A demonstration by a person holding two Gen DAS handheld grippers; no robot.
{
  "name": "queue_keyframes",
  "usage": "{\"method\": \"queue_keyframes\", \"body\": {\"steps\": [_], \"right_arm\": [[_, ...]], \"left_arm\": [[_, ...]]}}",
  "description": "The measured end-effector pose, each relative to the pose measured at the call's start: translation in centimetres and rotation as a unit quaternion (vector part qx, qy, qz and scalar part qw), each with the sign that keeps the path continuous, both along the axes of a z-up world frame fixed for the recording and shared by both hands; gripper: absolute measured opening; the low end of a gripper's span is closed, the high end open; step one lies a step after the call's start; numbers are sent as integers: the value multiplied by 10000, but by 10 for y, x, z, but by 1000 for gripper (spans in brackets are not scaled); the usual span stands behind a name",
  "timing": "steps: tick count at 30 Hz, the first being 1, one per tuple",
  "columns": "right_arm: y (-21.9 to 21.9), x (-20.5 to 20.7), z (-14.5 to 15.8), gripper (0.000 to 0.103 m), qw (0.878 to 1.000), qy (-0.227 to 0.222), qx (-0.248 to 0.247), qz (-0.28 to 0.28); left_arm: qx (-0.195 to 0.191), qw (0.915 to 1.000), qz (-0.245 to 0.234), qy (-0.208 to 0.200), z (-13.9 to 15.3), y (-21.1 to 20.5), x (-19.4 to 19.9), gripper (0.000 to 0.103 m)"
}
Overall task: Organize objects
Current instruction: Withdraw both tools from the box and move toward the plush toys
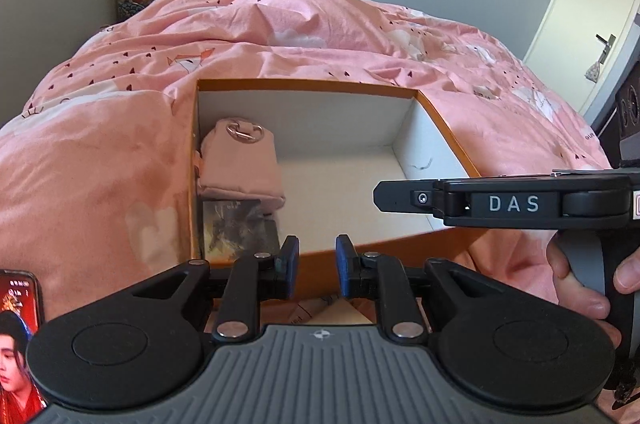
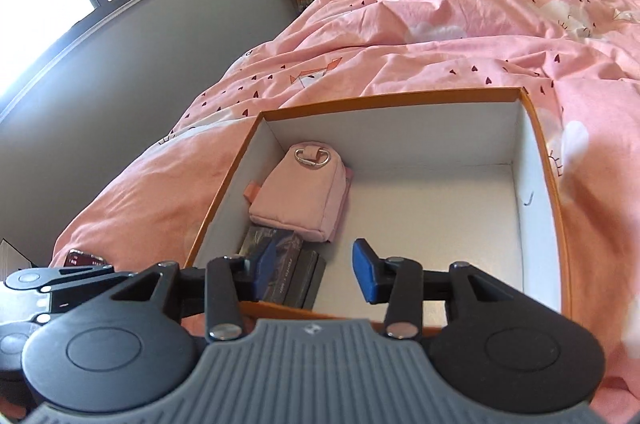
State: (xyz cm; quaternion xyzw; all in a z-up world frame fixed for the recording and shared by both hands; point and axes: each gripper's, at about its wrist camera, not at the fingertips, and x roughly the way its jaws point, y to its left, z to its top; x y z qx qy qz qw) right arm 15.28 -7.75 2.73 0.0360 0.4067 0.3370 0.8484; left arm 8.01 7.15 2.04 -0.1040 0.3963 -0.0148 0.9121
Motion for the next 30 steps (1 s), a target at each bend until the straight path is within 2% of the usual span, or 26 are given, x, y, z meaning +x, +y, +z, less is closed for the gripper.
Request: {"method": "queue_keyframes", "body": {"steps": [6,11,15,22,24,26,30], "right_arm": [[-29,-49,-11,51,9987,-254,-345,-283],[-52,-75,-25,51,9958,-130,-642,-648],[-61,-93,-35,51,9924,-20,-1016,-697],[-78,-116,-43,50,9869,185,-1365,-835],[-83,-121,-45,44,9863,197,-1398,-856],[-88,-124,-46,32,9857,280,-1394,-908],[-99,-131,-45,27,9836,345,-1389,-1097]], "left_arm": [[12,9990,-348,297,-17,-21,-13,28],[-185,9956,-647,654,-31,-35,-23,28],[-368,9914,-890,886,-37,-44,-28,30],[-463,9823,-1353,1212,-48,-65,-34,36],[-438,9797,-1472,1285,-50,-71,-37,38],[-413,9773,-1587,1341,-51,-76,-38,39],[-357,9737,-1783,1372,-51,-82,-43,44]]}}
